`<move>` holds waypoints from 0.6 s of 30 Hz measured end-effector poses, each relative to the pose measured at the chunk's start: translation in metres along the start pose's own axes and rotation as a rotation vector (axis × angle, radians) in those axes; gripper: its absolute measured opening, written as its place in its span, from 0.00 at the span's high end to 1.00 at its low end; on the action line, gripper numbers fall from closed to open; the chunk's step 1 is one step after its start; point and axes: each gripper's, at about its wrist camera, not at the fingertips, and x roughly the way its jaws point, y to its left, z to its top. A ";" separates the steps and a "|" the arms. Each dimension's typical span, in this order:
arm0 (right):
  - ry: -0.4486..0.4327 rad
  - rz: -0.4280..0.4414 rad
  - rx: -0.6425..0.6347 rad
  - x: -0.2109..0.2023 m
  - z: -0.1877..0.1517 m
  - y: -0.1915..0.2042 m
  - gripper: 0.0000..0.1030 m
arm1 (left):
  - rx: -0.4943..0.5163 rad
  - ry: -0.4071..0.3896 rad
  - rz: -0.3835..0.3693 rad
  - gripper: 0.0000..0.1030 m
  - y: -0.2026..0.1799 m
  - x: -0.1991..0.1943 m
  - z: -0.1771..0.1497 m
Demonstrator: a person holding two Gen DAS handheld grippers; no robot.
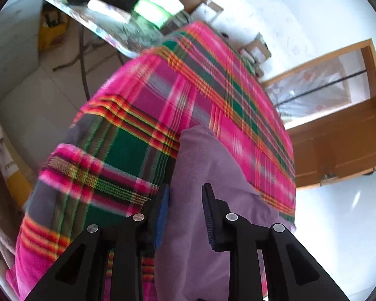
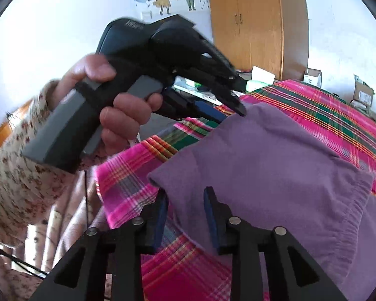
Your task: Fold clothes
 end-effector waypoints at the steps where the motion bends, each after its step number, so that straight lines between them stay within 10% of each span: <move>1: -0.014 0.008 0.009 -0.007 -0.002 -0.004 0.71 | 0.010 -0.033 0.001 0.73 -0.004 -0.008 -0.005; 9: -0.148 -0.020 0.242 -0.084 -0.024 -0.078 0.66 | 0.182 -0.045 -0.048 0.64 -0.066 -0.002 -0.045; 18: -0.200 -0.520 0.478 -0.175 -0.078 -0.201 0.65 | 0.397 0.168 -0.110 0.64 -0.149 0.071 -0.093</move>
